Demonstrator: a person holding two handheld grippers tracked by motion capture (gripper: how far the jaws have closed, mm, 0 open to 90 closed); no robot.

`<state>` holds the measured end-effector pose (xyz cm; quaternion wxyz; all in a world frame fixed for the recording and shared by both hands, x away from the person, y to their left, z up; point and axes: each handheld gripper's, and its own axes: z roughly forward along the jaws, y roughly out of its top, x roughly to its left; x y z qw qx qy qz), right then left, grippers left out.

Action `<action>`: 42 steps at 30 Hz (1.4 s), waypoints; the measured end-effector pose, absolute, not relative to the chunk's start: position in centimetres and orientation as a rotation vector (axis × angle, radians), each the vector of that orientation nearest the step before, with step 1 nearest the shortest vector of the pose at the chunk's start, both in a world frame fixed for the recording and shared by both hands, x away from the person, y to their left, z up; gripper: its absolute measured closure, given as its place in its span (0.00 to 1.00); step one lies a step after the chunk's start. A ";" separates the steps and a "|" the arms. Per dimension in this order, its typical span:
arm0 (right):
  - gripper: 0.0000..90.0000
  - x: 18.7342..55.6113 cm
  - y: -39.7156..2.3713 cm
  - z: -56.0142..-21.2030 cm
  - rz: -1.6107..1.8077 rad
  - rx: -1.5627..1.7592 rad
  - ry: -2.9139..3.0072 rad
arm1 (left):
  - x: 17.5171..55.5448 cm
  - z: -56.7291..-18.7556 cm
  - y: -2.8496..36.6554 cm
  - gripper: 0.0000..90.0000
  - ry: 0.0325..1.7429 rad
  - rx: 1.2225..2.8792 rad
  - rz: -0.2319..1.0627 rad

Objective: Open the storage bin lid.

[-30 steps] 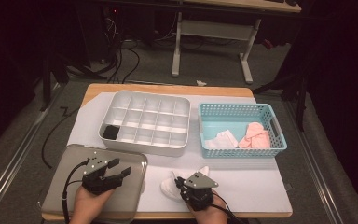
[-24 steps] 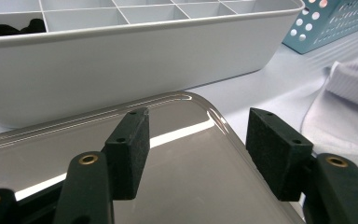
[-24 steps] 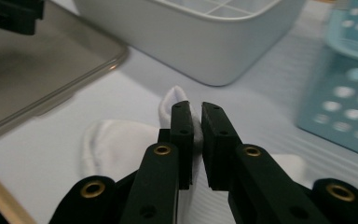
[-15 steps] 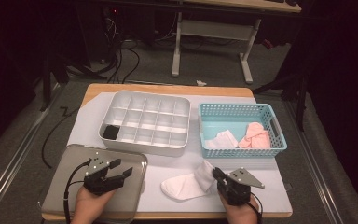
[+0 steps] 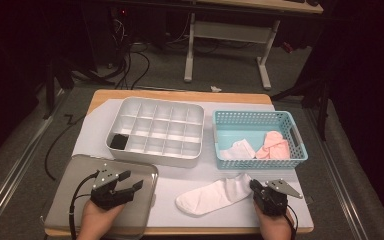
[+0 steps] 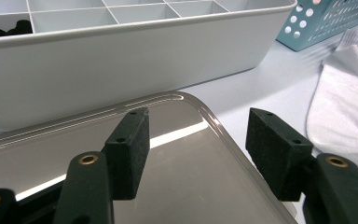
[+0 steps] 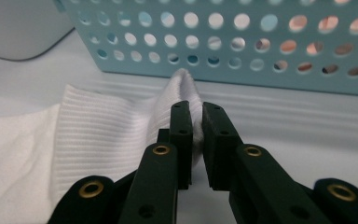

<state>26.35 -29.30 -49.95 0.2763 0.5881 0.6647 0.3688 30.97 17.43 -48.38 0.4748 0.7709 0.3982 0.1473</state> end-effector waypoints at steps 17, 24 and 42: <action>0.88 22.5 -30.6 -50.6 0.971 1.619 1.760 | 30.9 -48.4 17.0 0.45 0.961 1.897 0.358; 0.72 21.6 -29.7 -49.6 0.998 1.565 1.773 | 30.4 -48.3 15.8 0.45 0.913 1.928 0.336; 0.72 22.2 -30.5 -51.0 1.035 1.562 1.823 | 26.7 -48.7 5.1 0.54 0.672 2.150 0.253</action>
